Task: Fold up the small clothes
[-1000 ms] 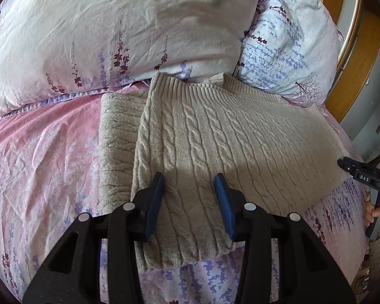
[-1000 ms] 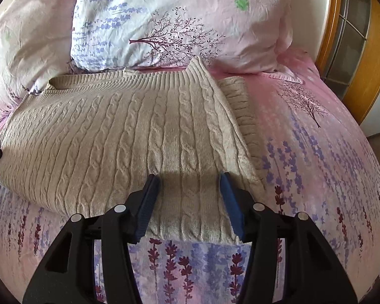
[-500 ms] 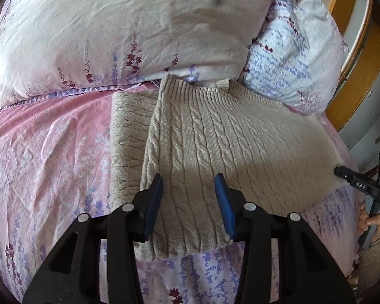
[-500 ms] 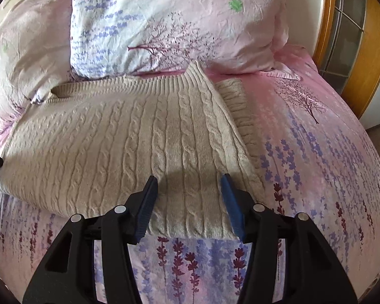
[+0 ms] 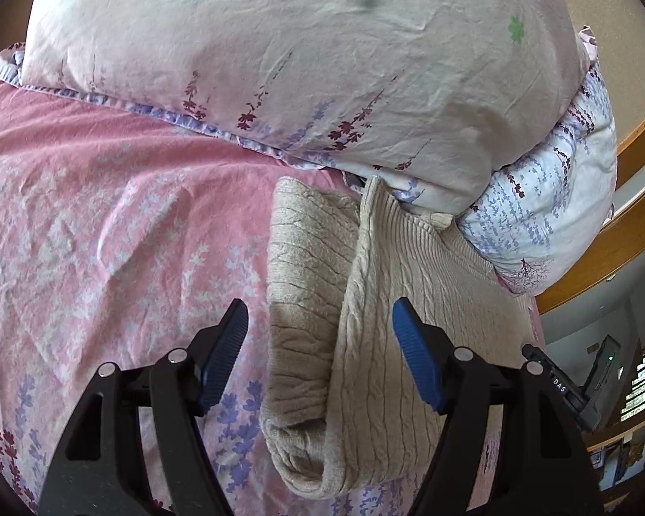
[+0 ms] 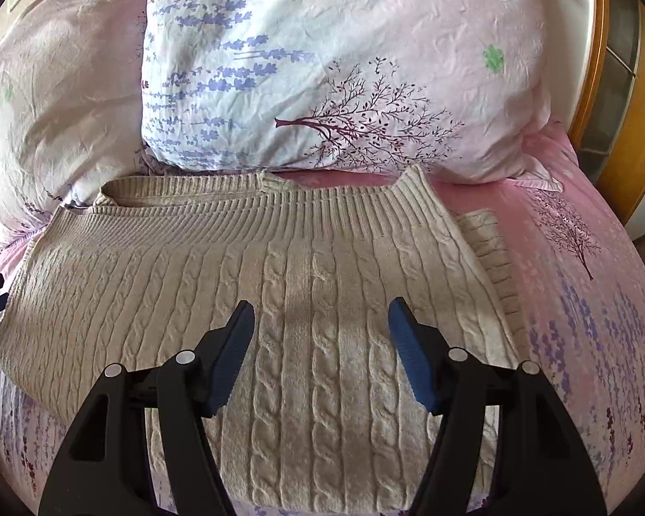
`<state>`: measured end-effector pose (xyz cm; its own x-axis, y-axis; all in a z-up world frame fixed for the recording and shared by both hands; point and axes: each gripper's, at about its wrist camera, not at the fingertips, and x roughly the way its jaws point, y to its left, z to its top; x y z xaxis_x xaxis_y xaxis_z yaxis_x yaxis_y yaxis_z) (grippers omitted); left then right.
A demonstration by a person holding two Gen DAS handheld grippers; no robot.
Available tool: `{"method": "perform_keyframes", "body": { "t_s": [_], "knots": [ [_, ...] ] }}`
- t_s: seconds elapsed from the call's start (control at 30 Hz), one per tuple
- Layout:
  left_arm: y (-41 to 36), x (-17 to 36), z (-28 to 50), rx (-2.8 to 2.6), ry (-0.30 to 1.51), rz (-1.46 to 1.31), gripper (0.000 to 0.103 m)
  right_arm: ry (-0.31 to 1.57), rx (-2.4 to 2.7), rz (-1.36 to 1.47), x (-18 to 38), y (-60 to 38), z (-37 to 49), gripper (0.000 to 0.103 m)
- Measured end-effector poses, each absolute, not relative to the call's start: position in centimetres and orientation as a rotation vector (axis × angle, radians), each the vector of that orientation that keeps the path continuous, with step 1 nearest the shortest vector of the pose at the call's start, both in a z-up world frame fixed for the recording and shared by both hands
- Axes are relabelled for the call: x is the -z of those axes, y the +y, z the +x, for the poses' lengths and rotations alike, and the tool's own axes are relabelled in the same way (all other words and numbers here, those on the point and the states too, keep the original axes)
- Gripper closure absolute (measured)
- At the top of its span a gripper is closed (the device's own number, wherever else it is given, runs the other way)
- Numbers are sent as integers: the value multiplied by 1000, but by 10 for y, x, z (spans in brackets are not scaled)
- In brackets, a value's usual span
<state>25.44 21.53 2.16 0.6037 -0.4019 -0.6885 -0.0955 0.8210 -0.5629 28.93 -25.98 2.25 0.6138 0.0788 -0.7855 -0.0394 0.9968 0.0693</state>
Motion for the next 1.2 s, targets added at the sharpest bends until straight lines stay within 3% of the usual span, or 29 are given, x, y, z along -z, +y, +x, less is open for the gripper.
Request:
{"method": "perform_keyframes", "body": {
  "t_s": [0.27, 0.63, 1.03, 1.2],
  "knots": [
    [202, -10, 263, 224, 944, -611, 33, 939, -42, 16, -10, -257, 293, 26],
    [189, -7, 273, 229, 945, -628, 34, 938, -57, 32, -8, -261, 297, 24],
    [196, 0, 276, 237, 955, -745, 55, 932, -60, 37, -7, -261, 296, 24],
    [191, 0, 276, 261, 957, -775, 81, 933, -62, 39, -7, -262, 296, 24]
  ]
}}
